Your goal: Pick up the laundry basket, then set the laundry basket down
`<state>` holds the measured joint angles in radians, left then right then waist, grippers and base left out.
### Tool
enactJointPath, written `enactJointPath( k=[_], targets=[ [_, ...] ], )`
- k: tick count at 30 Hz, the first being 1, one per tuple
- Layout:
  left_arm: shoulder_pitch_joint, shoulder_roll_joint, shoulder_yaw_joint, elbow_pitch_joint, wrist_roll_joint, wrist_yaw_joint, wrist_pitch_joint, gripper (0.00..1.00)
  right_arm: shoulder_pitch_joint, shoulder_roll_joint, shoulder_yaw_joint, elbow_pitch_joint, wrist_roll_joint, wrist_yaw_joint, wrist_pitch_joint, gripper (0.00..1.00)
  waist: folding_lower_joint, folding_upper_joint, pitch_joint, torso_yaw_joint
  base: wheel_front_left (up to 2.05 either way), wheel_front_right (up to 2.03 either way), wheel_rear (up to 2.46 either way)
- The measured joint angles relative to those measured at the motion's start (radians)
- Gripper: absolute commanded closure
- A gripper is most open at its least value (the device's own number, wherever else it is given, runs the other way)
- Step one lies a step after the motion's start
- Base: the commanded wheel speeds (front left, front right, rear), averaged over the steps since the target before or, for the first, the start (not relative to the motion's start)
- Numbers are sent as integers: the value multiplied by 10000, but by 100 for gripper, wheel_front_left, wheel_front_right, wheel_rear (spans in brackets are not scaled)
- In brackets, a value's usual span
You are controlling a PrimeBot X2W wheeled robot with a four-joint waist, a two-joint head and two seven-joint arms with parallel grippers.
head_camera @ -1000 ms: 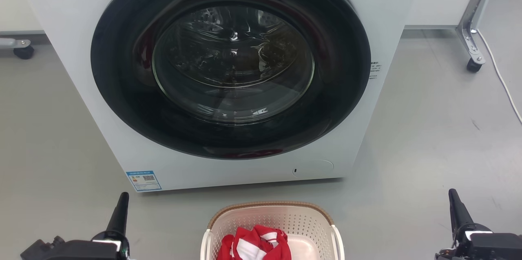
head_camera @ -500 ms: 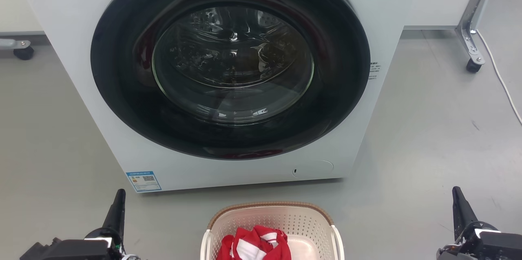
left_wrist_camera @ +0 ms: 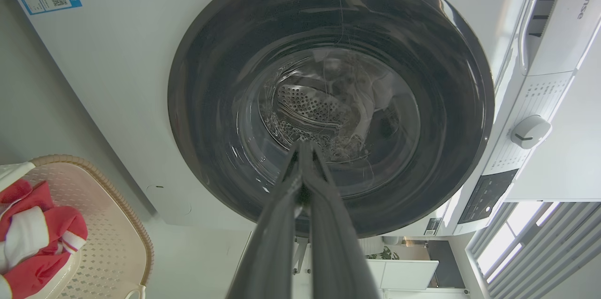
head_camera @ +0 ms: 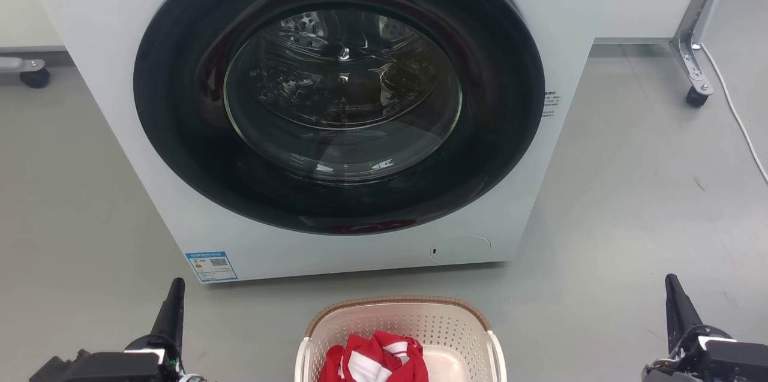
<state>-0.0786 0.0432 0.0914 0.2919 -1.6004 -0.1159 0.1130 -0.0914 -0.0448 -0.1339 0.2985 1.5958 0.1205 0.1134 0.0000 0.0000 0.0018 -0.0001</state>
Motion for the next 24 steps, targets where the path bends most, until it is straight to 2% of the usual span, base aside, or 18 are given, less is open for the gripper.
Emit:
enactJointPath(
  k=[24],
  targets=[
    [-1, -2, -2, 12, -2, -75, 0, 100, 0, 2, 2, 2, 0, 0, 0, 100, 0, 0, 0, 0, 0, 0, 0]
  ],
)
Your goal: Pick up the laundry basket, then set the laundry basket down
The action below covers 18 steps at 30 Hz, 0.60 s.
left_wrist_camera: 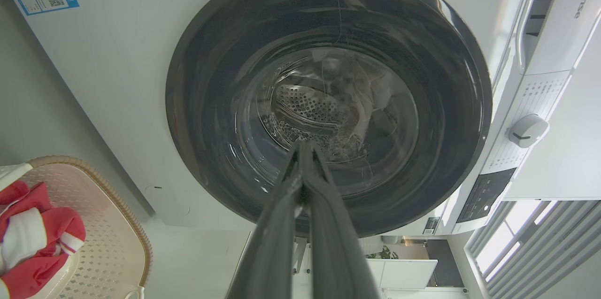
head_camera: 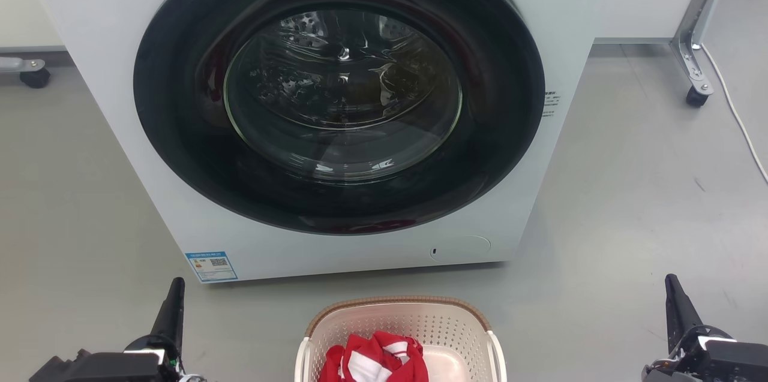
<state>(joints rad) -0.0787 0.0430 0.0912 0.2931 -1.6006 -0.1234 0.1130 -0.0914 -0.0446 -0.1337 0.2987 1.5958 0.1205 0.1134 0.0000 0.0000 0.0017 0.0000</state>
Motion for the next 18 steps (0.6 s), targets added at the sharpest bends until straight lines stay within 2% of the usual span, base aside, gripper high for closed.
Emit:
enactJointPath(
  k=[18],
  targets=[
    [0, 0, 0, 10, 0, 0, 0, 100, 0, 0, 2, 0, 2, 0, -2, 100, 0, 0, 0, 0, 0, 0, 0]
  ],
)
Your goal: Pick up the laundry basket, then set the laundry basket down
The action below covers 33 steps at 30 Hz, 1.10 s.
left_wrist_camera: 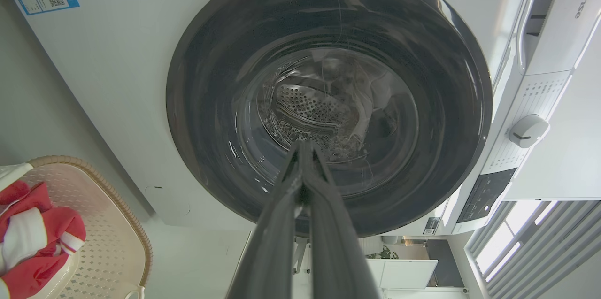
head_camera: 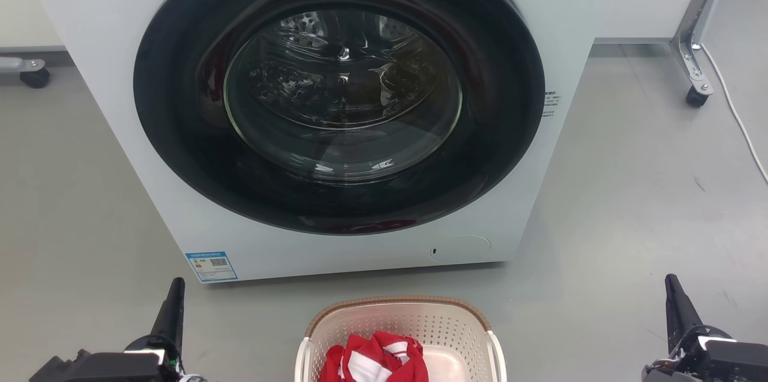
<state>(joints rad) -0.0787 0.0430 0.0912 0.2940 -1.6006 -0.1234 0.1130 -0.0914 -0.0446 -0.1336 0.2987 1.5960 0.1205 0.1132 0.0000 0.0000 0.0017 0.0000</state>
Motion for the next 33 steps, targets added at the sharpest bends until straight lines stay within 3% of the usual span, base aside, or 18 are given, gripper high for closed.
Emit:
enactJointPath(
  k=[33],
  targets=[
    [0, 0, 0, 12, 0, 0, 0, 100, 0, 0, 0, 0, 13, 0, 0, 100, 0, 0, 0, 0, 0, 0, 0]
  ],
)
